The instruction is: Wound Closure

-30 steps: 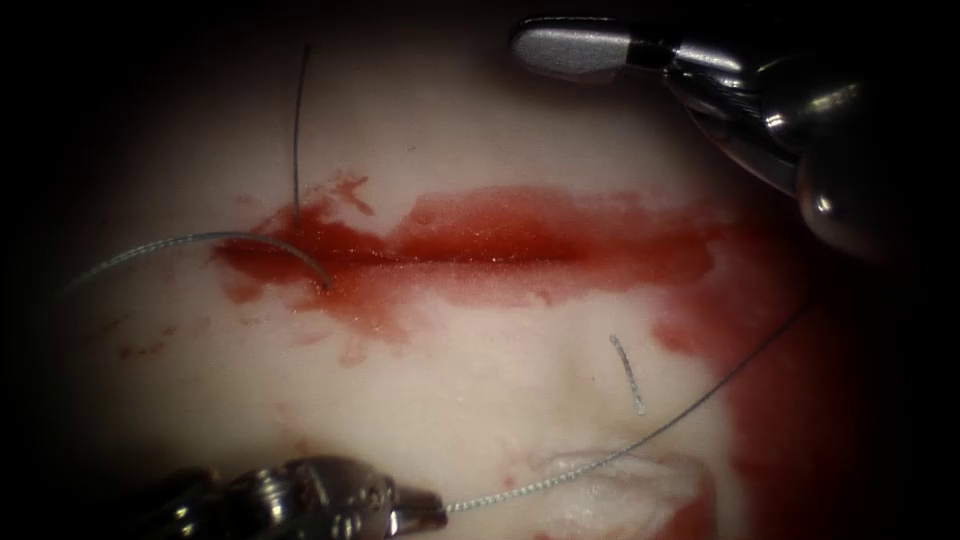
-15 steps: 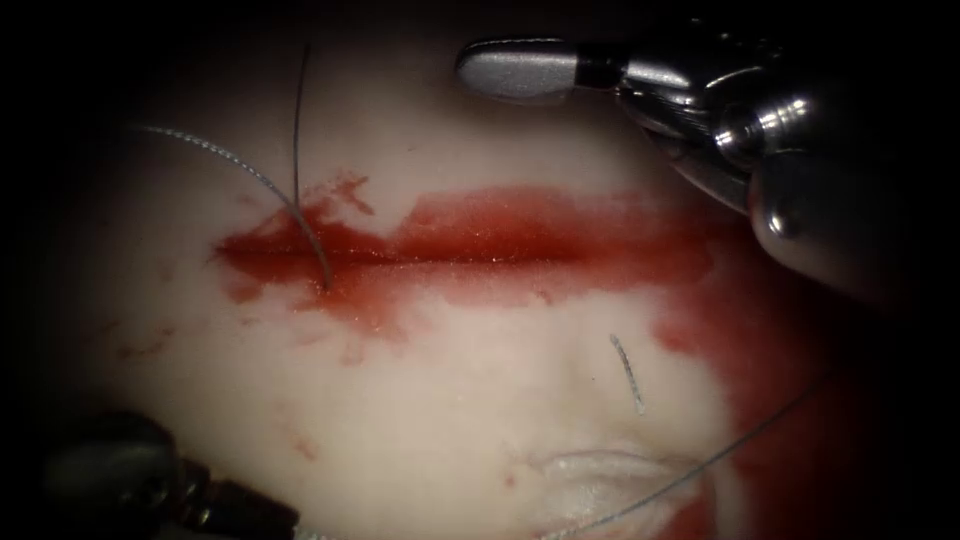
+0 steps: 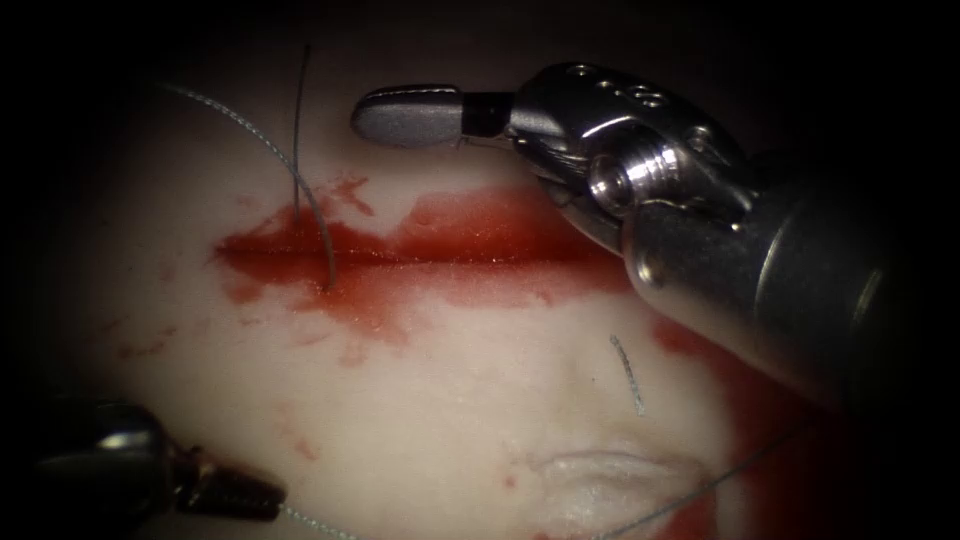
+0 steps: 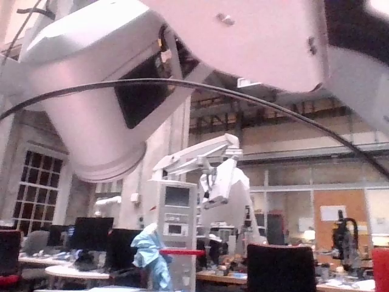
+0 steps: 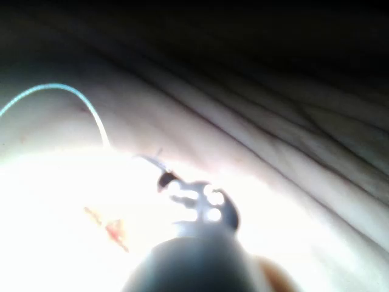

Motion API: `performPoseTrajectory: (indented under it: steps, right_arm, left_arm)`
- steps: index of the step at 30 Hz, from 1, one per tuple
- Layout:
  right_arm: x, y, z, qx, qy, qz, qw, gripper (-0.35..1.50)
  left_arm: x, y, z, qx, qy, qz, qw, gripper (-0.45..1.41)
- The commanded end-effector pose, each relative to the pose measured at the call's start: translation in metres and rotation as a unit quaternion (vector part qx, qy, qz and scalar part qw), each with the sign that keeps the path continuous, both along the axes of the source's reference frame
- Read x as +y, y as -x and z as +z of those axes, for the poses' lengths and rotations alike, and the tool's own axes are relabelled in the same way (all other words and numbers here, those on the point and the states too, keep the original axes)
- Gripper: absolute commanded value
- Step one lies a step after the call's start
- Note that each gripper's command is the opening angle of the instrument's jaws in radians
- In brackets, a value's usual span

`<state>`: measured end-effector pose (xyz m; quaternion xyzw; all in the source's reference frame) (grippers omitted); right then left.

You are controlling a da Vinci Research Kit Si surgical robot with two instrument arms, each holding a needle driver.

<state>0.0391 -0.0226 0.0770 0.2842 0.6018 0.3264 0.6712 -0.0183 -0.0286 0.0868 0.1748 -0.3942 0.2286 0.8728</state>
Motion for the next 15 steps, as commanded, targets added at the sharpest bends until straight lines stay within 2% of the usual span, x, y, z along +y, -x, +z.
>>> performPoseTrajectory:
  steps: [1,5,7,15]
  right_arm:
    - [0.0013,-0.0021,0.0001,-0.001,0.007,0.008,1.0,-0.35]
    - [0.0023,-0.0039,0.0015,-0.022,0.016,0.039,0.999,-0.35]
    - [0.0024,-0.0044,0.0025,-0.025,0.02,0.034,0.999,-0.35]
    - [0.0004,-0.0066,0.0081,-0.021,0.024,-0.047,0.998,-0.35]
  left_arm:
    - [0.0009,0.0009,-0.001,-0.007,0.006,0.005,1.0,-0.45]
    - [0.0013,0.001,-0.003,-0.024,0.011,0.023,0.999,-0.45]
    - [0.0018,0.0006,-0.0038,-0.027,0.015,0.021,0.999,-0.45]
    - [0.0028,-0.0001,-0.0049,-0.026,0.021,0.017,0.999,-0.45]
